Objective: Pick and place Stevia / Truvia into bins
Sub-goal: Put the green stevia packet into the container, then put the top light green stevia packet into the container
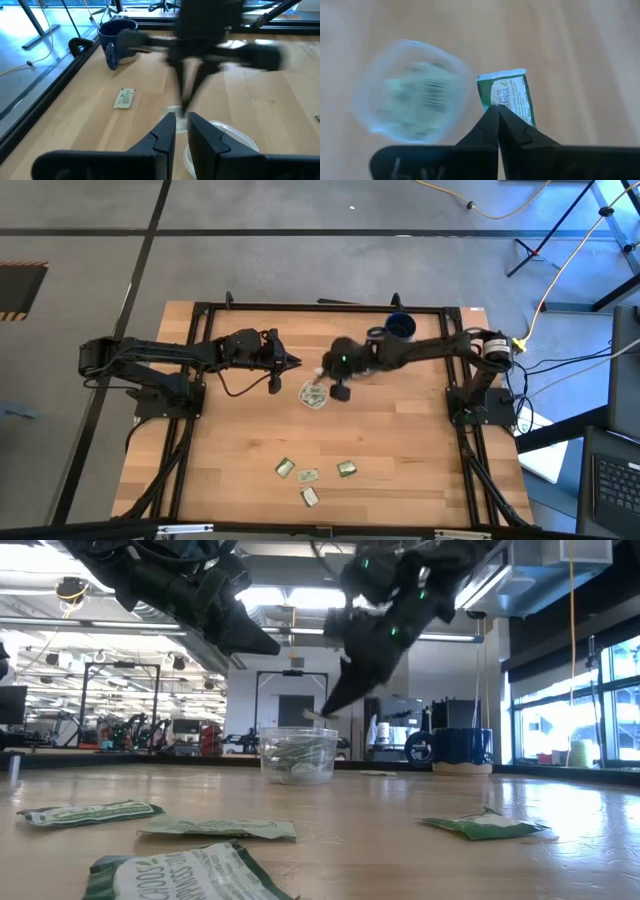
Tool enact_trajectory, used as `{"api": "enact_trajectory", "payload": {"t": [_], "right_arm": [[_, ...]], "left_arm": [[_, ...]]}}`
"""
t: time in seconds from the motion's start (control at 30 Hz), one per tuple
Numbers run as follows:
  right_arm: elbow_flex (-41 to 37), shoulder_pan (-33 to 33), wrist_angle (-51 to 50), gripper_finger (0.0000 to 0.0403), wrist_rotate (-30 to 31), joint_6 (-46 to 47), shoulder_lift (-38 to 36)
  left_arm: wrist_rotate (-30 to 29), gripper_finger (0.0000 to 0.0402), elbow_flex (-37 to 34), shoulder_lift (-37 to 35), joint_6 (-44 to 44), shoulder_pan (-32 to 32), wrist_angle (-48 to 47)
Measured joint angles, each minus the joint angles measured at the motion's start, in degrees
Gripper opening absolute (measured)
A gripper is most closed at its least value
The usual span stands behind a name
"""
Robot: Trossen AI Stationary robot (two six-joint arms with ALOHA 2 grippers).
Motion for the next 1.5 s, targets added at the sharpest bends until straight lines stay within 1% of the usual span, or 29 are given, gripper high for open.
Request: {"api": "enact_trajectory", "payload": {"t": [0.2, 0.33, 0.5, 0.67, 0.77, 0.97, 1.3, 1.5], "right_arm": [[0.1, 7.6, 1.7, 0.0002, 0.6, -0.2, 0.3], [0.1, 9.9, 1.9, 0.0002, 7.2, -1.4, 0.4], [0.1, 10.1, 3.3, 0.0002, 8.1, 0.0, 0.4], [0.1, 10.1, 5.5, 0.0002, 7.1, -0.1, 3.0], [0.2, 10.1, 5.4, 0.0002, 6.9, 0.0, 4.2], [0.1, 10.1, 5.2, 0.0004, 6.7, 1.4, 4.2], [0.1, 10.1, 4.6, 0.0027, 6.6, 1.6, 4.2], [0.1, 10.1, 4.6, 0.0050, 6.9, 1.4, 4.1]], "left_arm": [[0.0, 0.0041, 0.0, 0.0, 0.0, 0.0, -0.2], [0.0, 0.0041, 0.0, 0.0, 0.0, 0.0, -0.2], [0.0, 0.0045, 0.0, 0.0, 0.0, 0.0, -1.4], [0.1, 0.0042, 0.0, 0.0, 0.0, 0.0, -1.7], [0.1, 0.0041, 0.0, 0.0, 0.0, 0.0, -2.0], [0.2, 0.0045, 0.0, 0.0, 0.0, 0.0, -2.7], [0.3, 0.0045, 0.0, 0.0, 0.0, 0.0, -2.7], [0.3, 0.0042, 0.0, 0.0, 0.0, 0.0, -2.7]]}}
